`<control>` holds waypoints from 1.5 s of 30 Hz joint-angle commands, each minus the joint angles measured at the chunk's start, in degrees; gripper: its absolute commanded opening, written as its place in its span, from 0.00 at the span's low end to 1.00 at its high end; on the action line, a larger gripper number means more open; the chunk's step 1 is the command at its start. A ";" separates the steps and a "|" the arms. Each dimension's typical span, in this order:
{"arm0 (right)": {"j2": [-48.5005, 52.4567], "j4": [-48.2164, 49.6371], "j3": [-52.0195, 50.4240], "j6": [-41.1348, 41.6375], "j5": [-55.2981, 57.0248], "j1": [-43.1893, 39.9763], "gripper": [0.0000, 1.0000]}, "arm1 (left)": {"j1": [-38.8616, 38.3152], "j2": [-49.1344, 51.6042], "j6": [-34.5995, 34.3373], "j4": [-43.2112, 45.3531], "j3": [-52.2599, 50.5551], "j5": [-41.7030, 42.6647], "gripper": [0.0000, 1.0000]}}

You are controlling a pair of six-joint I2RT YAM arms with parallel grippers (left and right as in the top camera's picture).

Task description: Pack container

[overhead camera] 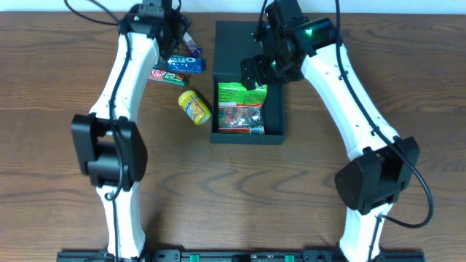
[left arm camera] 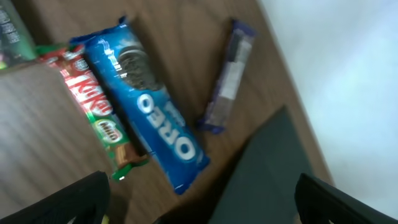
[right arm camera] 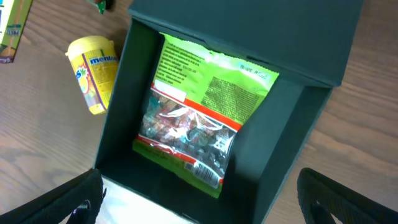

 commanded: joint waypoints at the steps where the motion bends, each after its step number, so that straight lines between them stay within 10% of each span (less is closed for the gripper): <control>1: 0.26 -0.33 -0.04 1.03 -0.57 -0.24 0.99 | 0.37 4.70 -1.97 -4.52 6.49 0.09 0.96; 45: 0.28 -1.16 -0.17 1.01 -0.52 -0.17 0.99 | 1.75 17.88 -6.64 1.22 7.58 2.16 1.00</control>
